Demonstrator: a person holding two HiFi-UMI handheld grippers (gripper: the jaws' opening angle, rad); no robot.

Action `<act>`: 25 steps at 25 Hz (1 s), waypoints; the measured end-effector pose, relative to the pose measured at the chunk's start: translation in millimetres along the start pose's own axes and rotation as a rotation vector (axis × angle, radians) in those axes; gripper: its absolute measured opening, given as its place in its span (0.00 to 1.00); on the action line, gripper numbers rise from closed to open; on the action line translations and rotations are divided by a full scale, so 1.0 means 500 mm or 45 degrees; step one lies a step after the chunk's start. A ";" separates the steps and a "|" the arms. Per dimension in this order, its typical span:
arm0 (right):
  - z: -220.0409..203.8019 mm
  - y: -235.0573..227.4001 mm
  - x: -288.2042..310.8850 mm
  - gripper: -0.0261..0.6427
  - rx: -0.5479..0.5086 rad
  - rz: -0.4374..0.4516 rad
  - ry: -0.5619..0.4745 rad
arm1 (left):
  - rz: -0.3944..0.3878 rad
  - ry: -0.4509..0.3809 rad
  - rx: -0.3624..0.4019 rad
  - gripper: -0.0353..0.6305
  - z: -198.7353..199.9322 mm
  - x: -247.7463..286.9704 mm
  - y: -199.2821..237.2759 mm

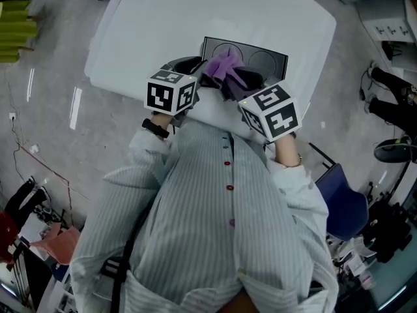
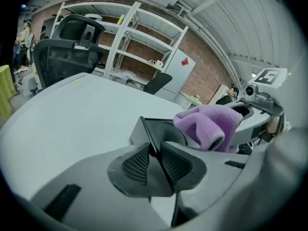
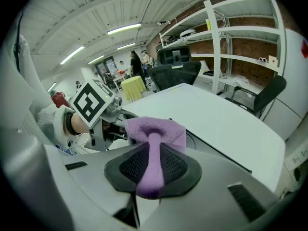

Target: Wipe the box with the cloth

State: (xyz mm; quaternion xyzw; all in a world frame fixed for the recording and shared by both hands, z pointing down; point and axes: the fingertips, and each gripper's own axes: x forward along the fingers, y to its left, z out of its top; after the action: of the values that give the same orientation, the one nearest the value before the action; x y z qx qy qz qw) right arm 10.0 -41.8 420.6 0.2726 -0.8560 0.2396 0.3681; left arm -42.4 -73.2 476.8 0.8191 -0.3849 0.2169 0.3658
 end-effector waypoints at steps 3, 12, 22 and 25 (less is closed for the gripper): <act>0.001 0.034 0.045 0.14 -0.034 0.051 0.038 | -0.002 -0.004 -0.005 0.16 -0.001 -0.002 0.006; -0.025 0.038 0.117 0.14 -0.029 0.084 0.140 | -0.015 -0.022 -0.024 0.16 -0.001 -0.004 0.010; -0.040 0.032 0.125 0.14 -0.051 0.060 0.167 | 0.009 -0.020 0.017 0.16 -0.008 0.002 0.011; -0.042 0.029 0.121 0.14 -0.040 0.057 0.166 | 0.017 -0.012 0.039 0.16 -0.008 -0.001 0.012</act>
State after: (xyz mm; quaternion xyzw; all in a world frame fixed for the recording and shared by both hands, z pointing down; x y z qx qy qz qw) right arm -24.1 -35.9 476.5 0.2315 -0.8398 0.2516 0.4218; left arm -47.7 -72.7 481.7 0.8229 -0.3889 0.2213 0.3500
